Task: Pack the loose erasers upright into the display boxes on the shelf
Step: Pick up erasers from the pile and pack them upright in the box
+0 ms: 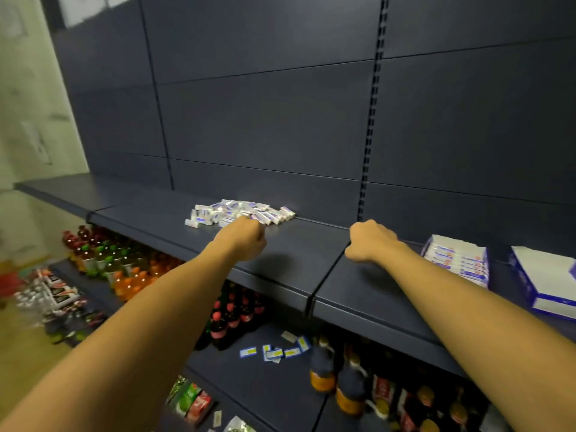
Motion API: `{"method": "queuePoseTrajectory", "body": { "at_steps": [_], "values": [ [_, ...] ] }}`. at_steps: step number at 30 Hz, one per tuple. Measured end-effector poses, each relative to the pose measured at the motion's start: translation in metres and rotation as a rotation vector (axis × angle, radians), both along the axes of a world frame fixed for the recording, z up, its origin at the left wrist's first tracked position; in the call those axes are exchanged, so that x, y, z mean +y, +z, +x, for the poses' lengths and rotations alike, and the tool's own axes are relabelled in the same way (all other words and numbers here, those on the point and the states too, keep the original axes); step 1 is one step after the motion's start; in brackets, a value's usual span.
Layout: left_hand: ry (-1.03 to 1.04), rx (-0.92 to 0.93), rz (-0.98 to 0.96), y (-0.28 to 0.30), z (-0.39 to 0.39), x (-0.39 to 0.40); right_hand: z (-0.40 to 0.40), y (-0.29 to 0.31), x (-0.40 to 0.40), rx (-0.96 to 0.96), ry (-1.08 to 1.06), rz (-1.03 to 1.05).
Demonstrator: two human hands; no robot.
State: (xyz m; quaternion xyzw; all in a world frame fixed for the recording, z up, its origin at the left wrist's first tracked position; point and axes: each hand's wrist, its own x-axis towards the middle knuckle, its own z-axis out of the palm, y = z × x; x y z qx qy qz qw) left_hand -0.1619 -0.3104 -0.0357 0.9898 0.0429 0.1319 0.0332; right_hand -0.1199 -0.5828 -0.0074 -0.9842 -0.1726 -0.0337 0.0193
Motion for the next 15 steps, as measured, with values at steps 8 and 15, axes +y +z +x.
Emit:
{"method": "queuePoseTrajectory", "body": {
  "at_steps": [8, 15],
  "values": [
    [0.082, 0.017, 0.001, 0.001, -0.005, 0.090, 0.005, 0.014, 0.092, -0.054, 0.022, 0.019],
    [0.014, 0.003, 0.030, 0.011, 0.031, 0.170, 0.025, 0.027, 0.180, -0.082, -0.024, 0.056]
  ]
}}
